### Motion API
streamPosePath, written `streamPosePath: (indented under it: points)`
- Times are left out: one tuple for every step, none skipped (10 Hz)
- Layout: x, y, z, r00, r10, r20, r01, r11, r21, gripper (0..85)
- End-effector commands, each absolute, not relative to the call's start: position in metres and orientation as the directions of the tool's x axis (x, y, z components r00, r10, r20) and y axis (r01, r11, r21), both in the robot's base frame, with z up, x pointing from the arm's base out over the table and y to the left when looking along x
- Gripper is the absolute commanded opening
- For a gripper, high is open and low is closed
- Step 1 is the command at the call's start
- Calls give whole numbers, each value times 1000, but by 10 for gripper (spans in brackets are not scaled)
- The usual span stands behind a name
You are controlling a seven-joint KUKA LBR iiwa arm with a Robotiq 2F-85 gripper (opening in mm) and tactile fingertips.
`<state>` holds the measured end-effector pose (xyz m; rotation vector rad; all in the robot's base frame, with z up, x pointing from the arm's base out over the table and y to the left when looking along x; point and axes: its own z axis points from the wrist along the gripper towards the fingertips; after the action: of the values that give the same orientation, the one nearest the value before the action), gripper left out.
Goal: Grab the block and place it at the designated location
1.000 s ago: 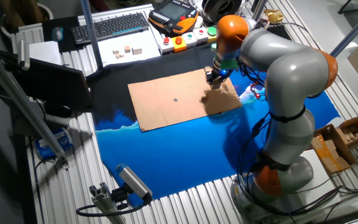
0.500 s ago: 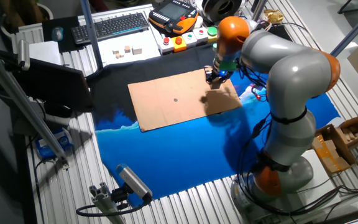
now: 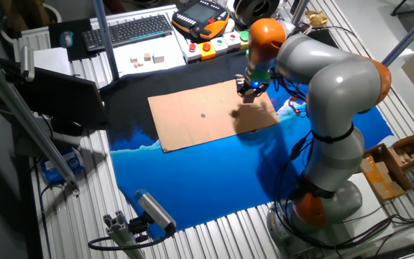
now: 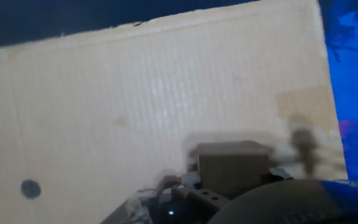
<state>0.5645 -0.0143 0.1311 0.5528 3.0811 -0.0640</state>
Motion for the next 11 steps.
streamPosePath:
  points:
    - [564, -15, 131, -904, 427, -15, 427, 903, -44, 7]
    - [564, -15, 131, -878, 479, -5, 479, 877, -39, 7]
    - [564, -15, 131, -850, 527, 17, 527, 850, -27, 7]
    - [563, -17, 131, -839, 543, 33, 543, 839, -13, 7]
    - [561, -22, 133, -839, 543, 34, 543, 840, -11, 7]
    - [561, -20, 135, -838, 545, 16, 545, 838, -16, 7]
    - [564, -15, 135, -832, 555, 1, 555, 831, -25, 7]
    - [567, -8, 134, -824, 567, 0, 567, 824, -24, 7]
    - [570, 0, 132, -819, 574, 1, 574, 818, -27, 7]
    - [572, 8, 131, -816, 578, 4, 578, 816, -23, 7]
    - [575, 18, 130, -814, 580, 6, 580, 814, -20, 7]
